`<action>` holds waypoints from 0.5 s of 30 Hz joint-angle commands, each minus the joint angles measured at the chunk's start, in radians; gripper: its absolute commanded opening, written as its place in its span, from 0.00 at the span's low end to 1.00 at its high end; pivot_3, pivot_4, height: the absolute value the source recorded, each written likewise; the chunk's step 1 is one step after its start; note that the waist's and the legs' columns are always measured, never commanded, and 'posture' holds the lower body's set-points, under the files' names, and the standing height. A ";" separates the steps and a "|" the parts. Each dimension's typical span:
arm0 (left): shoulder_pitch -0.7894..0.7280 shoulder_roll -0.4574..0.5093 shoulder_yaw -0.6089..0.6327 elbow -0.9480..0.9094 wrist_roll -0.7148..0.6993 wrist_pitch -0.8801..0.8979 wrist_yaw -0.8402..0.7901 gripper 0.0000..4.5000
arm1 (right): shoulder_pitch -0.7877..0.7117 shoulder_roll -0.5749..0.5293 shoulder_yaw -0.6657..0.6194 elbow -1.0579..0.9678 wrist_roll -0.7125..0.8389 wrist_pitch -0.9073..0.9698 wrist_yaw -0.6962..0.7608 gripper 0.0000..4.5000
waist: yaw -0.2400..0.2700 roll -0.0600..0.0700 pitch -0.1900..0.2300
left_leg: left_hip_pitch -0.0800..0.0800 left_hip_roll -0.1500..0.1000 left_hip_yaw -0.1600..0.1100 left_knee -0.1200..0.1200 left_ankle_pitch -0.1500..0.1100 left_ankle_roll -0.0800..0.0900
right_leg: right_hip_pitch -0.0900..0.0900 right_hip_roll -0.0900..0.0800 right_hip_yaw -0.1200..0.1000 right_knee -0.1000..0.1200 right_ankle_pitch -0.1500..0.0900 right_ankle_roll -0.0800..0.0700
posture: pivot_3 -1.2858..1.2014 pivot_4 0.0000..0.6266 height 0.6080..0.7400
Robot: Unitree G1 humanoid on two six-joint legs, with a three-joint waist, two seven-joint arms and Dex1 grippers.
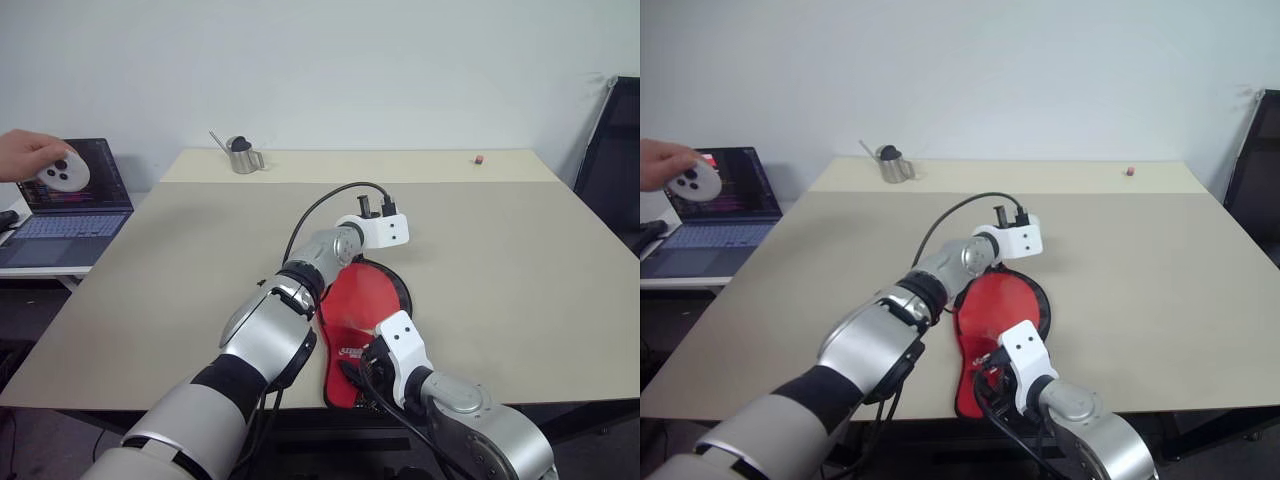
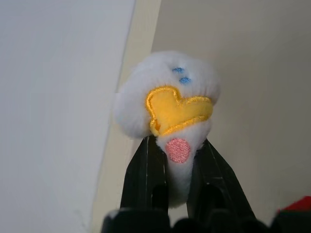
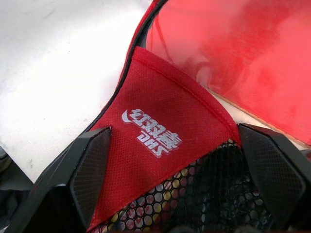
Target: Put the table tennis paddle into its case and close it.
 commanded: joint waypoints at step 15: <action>0.086 -0.027 -0.030 -0.024 -0.001 -0.017 -0.153 0.57 | 0.062 0.016 0.053 0.067 0.038 0.118 0.000 1.00 | -0.003 0.001 -0.008 | 0.000 0.000 0.000 0.000 -0.001 0.000 | 0.000 0.000 0.000 0.000 0.000 -0.001 | 0.52 0.24 1.00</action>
